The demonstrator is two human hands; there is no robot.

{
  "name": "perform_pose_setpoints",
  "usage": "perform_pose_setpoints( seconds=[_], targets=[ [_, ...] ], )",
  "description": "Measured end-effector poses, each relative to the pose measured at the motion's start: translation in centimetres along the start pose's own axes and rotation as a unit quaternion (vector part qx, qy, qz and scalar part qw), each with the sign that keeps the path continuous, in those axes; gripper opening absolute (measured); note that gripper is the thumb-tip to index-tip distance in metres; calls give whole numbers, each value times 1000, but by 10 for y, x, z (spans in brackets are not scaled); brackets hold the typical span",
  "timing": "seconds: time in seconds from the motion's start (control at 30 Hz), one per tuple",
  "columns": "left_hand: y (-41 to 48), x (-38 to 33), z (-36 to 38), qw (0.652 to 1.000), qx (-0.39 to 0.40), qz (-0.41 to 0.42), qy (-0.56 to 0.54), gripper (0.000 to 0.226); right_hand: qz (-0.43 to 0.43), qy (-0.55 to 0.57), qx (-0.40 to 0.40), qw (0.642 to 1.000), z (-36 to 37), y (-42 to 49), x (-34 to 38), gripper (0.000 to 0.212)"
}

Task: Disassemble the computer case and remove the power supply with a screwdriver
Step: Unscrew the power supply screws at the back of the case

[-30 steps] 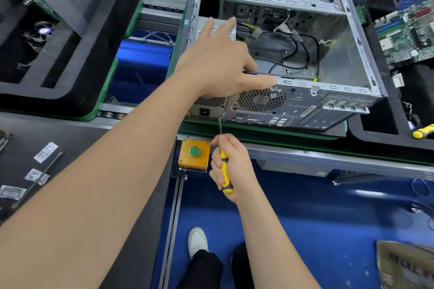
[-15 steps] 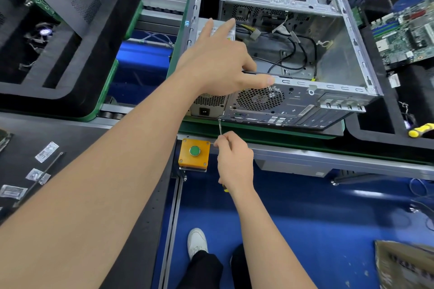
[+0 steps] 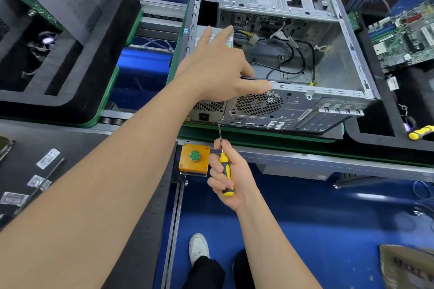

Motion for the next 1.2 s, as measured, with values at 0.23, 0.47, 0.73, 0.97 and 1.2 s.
perform_pose_setpoints(
  seconds=[0.23,0.47,0.73,0.97,1.2],
  targets=[
    [1,2,1,1000,-4,1,14,81,-22,57,-3,998,3,6,-3,24],
    [2,1,2,1000,-3,-2,20,84,-222,-663,-297,650,6,-2,14,15],
    [2,0,1,1000,-4,-2,30,88,-283,-652,-348,611,11,-4,13,16],
    [1,1,0,1000,-10,0,23,88,-187,-507,-252,803,-3,-2,20,38],
    [1,1,0,1000,-13,-3,16,84,-46,-160,-52,985,0,-1,13,27]
  ],
)
Point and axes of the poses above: each hand's wrist, its own y-axis towards the middle knuckle, its own z-axis out of the palm, x = y × z, the point moved 4 cm from there along y, towards the middle knuckle, and after that the axes turned 2 degrees about -x, right-handed, at the moved point
